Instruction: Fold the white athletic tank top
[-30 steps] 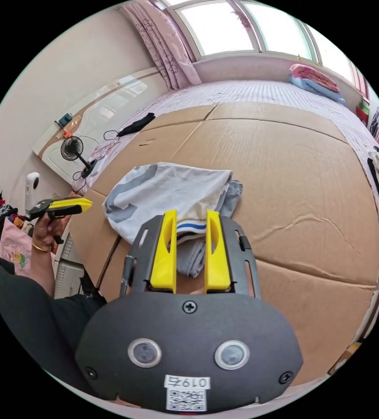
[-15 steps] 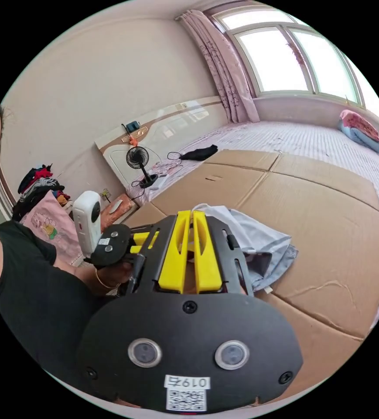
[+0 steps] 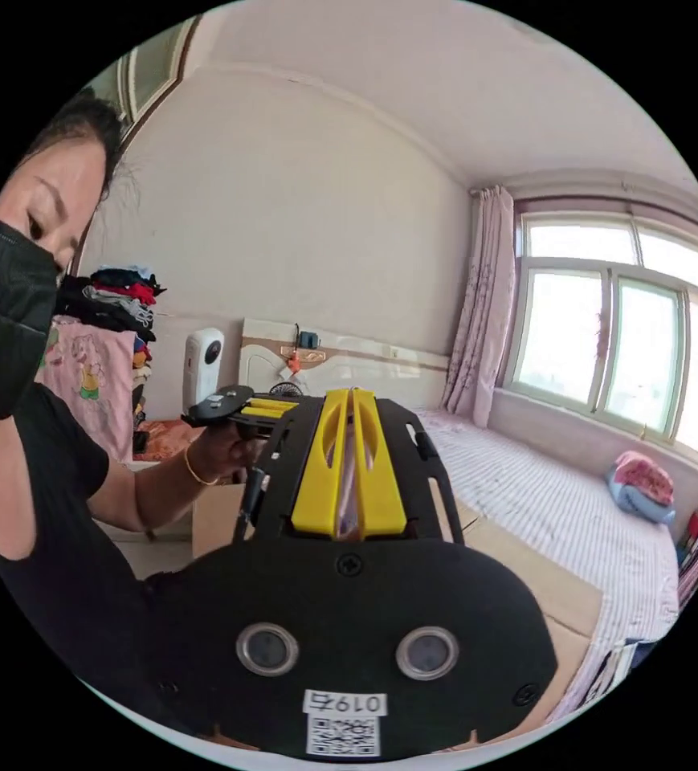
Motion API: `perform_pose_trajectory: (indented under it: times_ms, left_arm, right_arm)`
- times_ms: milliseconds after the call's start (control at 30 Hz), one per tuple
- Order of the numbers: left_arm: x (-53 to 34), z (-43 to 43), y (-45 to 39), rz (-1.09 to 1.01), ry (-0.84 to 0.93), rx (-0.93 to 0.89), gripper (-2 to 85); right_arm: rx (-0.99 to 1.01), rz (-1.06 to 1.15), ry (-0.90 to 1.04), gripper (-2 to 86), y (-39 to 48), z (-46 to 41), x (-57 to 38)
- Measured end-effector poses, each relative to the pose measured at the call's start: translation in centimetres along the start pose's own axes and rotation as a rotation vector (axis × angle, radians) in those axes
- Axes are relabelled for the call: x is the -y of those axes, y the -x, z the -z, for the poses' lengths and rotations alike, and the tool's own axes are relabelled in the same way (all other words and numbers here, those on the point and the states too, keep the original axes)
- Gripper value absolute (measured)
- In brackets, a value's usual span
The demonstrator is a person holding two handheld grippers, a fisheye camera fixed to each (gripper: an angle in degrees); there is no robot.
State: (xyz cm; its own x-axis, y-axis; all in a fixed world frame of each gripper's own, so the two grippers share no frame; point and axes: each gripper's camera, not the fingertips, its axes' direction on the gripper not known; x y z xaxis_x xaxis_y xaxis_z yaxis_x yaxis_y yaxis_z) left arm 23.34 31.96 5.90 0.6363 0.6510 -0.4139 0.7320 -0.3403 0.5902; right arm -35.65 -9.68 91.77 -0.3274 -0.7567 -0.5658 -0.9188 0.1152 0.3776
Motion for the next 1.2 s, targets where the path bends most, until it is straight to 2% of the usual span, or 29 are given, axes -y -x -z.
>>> perform_pose_trajectory:
  times_ms: [100, 467, 567, 633, 733, 800, 867, 967, 1033, 1200]
  left_arm:
    - [2.7, 2.6, -1.7, -0.062, -0.014, 0.076, 1.2]
    - [-4.5, 11.7, -8.3, 0.163, -0.129, -0.189, 6.6]
    - [-5.2, 12.1, -11.0, 0.175, -0.060, -0.116, 8.0]
    - [-5.0, 11.5, -12.6, 0.153, 0.002, 0.004, 8.5]
    - [-4.9, 9.8, -14.1, 0.144, 0.042, -0.026, 8.4]
    - [-5.1, 8.4, -14.8, 0.160, 0.088, 0.052, 7.5]
    - [-5.3, 7.7, -15.0, 0.189, 0.065, 0.086, 5.6]
    - [-4.6, 8.0, -15.5, 0.187, -0.010, 0.040, 3.0]
    - [-3.3, 9.3, -15.4, 0.135, -0.028, 0.052, 2.0]
    - [2.0, 14.4, -11.5, 0.034, -0.026, 0.278, 1.2]
  right_arm:
    - [-0.133, 0.061, -0.021, -1.0, 1.2, 0.0, 4.7]
    - [-0.411, 0.186, 0.119, -1.0, 2.6, -2.6, 14.5]
    - [-0.412, 0.175, 0.118, -1.0, 3.3, -2.3, 15.7]
    - [-0.414, 0.173, 0.110, -1.0, 3.9, -2.2, 16.5]
    - [-0.430, 0.179, 0.107, -1.0, 4.9, -2.3, 17.4]
    - [-0.433, 0.182, 0.107, -1.0, 5.5, -2.2, 17.9]
    - [-0.436, 0.185, 0.112, -1.0, 6.0, -2.1, 18.3]
    - [-0.489, 0.200, 0.133, -1.0, 6.5, -2.0, 18.6]
    - [-0.587, 0.213, 0.148, -1.0, 6.0, -1.1, 18.9]
    - [-0.645, 0.181, 0.167, -1.0, 3.5, 3.2, 20.6]
